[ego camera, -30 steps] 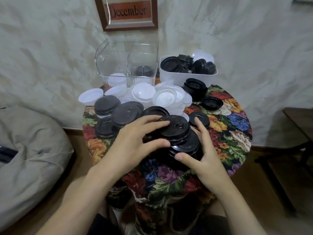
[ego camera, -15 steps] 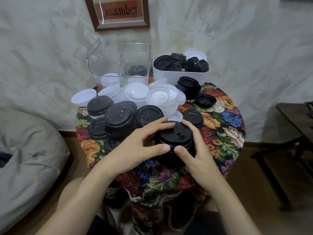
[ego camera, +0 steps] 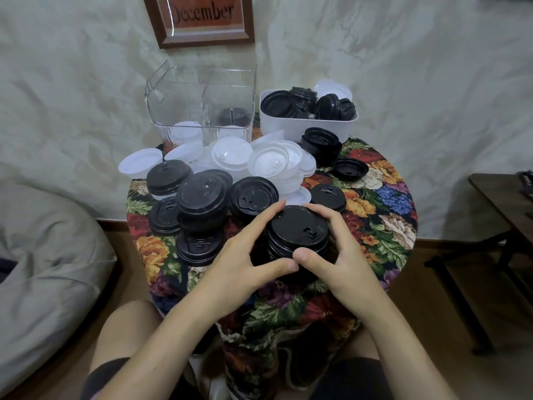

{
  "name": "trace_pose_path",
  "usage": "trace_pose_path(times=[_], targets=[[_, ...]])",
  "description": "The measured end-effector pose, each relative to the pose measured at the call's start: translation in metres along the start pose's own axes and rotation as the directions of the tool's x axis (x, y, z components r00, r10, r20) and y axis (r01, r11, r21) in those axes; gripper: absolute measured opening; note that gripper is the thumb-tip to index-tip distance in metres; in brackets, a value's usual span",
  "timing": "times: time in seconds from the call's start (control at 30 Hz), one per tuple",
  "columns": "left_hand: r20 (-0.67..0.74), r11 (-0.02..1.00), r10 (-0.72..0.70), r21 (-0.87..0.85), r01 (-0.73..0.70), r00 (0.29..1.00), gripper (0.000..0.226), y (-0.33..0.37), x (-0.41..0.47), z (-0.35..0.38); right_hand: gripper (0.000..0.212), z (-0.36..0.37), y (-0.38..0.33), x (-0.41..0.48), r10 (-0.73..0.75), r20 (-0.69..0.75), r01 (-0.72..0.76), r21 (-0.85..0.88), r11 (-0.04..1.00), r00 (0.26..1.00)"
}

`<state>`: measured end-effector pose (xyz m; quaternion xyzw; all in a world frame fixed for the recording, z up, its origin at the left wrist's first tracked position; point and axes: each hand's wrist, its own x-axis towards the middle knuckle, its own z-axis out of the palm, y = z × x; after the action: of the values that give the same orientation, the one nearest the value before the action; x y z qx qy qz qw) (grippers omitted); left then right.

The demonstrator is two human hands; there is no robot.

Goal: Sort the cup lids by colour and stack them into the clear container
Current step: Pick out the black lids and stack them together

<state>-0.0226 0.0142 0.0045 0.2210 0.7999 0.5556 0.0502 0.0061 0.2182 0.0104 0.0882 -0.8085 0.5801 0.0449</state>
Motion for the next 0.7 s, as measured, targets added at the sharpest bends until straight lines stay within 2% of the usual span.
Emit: trace_pose_path(times=[0.13,0.47,0.7], targets=[[-0.004,1.000,0.007,0.018,-0.006,1.000,0.086,-0.001,0.000,0.001,0.079,-0.007,-0.002,0.007,0.013,0.028,-0.012,-0.040,0.999,1.000],[-0.005,0.998,0.013,0.060,-0.012,1.000,0.073,-0.002,-0.002,0.001,0.080,-0.020,-0.005,0.013,0.042,0.147,-0.037,-0.040,0.999,0.988],[0.031,0.999,0.023,0.021,-0.024,0.999,0.080,-0.003,-0.002,-0.001,0.077,-0.029,-0.010,0.018,0.074,0.232,-0.059,-0.070,0.996,0.970]])
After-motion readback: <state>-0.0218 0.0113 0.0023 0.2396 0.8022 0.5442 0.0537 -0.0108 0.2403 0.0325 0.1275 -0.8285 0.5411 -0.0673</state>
